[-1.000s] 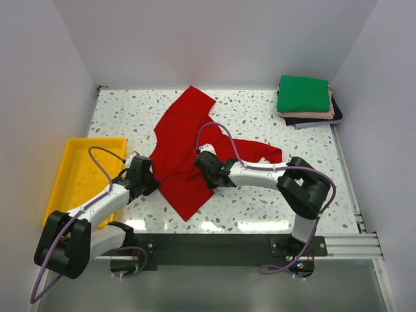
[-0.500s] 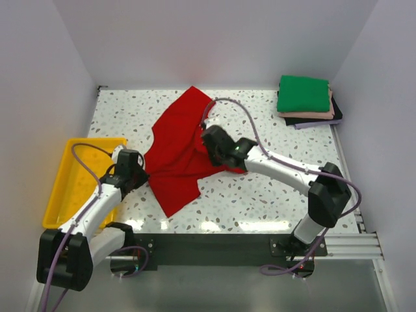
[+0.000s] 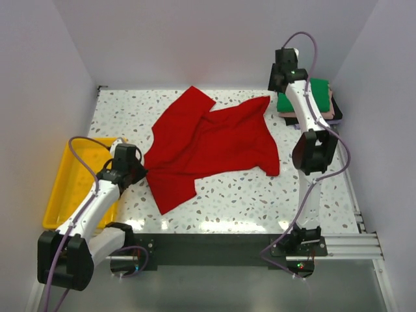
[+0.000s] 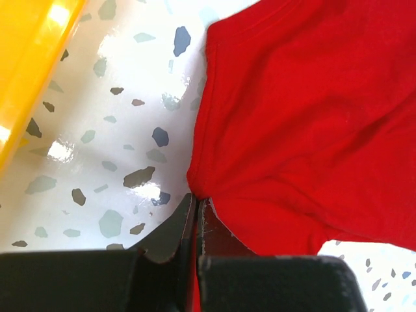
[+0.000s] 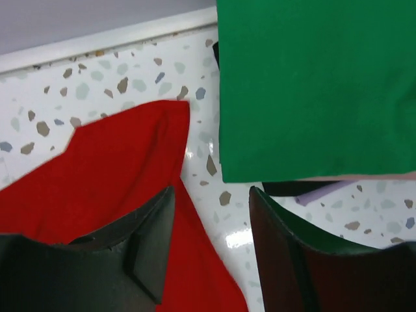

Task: Fold and stack the t-shirts
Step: Flatten the tshirt out

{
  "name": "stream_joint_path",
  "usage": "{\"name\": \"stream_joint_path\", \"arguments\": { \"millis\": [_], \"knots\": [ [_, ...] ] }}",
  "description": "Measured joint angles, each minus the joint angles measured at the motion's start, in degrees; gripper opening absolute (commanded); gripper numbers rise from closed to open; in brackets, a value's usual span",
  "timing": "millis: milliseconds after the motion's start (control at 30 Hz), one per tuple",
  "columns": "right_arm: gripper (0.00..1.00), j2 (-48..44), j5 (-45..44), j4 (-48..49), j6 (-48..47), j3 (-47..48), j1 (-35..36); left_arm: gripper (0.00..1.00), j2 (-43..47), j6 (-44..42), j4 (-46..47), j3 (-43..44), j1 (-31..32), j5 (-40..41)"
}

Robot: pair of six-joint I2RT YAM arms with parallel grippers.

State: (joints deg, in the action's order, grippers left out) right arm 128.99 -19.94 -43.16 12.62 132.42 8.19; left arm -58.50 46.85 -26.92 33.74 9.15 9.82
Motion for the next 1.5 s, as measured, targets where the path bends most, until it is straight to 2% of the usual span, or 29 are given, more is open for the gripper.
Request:
{"name": "stream_joint_path", "arguments": {
  "millis": [33, 100, 300, 500, 567, 700, 867, 1067, 1267, 1300, 1367, 1400, 1433, 1500],
  "knots": [
    [0.58, -0.2, 0.1, -1.0, 0.0, -0.3, -0.3, 0.00, 0.2, -0.2, -0.2, 0.3, -0.1, 0.0],
    [0.61, -3.0, 1.0, -0.9, 0.1, -4.6, 0.1, 0.00, 0.3, -0.6, -0.5, 0.8, -0.2, 0.0],
    [0.61, -24.5, 4.3, 2.1, 2.8, -36.3, 3.8, 0.00, 0.3, -2.3, -1.6, 2.2, -1.6, -0.2],
    [0.56, -48.6, 8.1, 8.0, 8.4, -66.2, 3.4, 0.00, -0.5, -5.1, -2.2, 5.5, -6.3, -0.9],
    [0.56, -55.5, 9.6, 8.8, 10.4, -74.7, 3.2, 0.00, -1.0, -6.2, -2.0, 6.9, -7.9, -1.7],
    [0.55, -62.1, 13.9, 10.9, 14.1, -86.7, 3.1, 0.00, -1.9, -7.6, -1.6, 8.3, -8.8, -3.5],
    [0.54, -61.1, 17.6, 14.5, 18.0, -95.3, 3.1, 0.00, -2.5, -8.4, -0.9, 8.3, -8.8, -5.9],
    [0.48, -55.8, 18.8, 20.6, 20.7, -96.2, 3.2, 0.00, -2.5, -8.6, -0.3, 8.3, -8.8, -7.7],
    [0.30, -51.9, 19.5, 25.2, 22.5, -96.2, 3.2, 0.00, -2.5, -9.0, 0.0, 8.3, -8.8, -8.2],
    [0.21, -51.6, 19.5, 25.6, 22.6, -96.2, 3.2, 0.00, -2.5, -9.0, 0.0, 8.3, -8.8, -8.2],
    [0.13, -51.0, 19.6, 26.3, 22.9, -96.1, 3.2, 0.00, -2.6, -9.0, 0.2, 8.3, -8.8, -8.3],
    [0.04, -50.9, 19.6, 26.4, 23.0, -96.1, 3.2, 0.00, -2.7, -9.0, 0.2, 8.3, -8.8, -8.4],
    [0.01, -50.7, 19.6, 26.3, 22.8, -95.8, 3.2, 0.00, -2.7, -9.0, 0.3, 8.3, -8.8, -8.4],
    [0.00, -50.6, 19.5, 24.8, 22.3, -94.5, 3.2, 0.00, -2.7, -9.0, 0.3, 8.3, -8.8, -8.5]
  ]
}}
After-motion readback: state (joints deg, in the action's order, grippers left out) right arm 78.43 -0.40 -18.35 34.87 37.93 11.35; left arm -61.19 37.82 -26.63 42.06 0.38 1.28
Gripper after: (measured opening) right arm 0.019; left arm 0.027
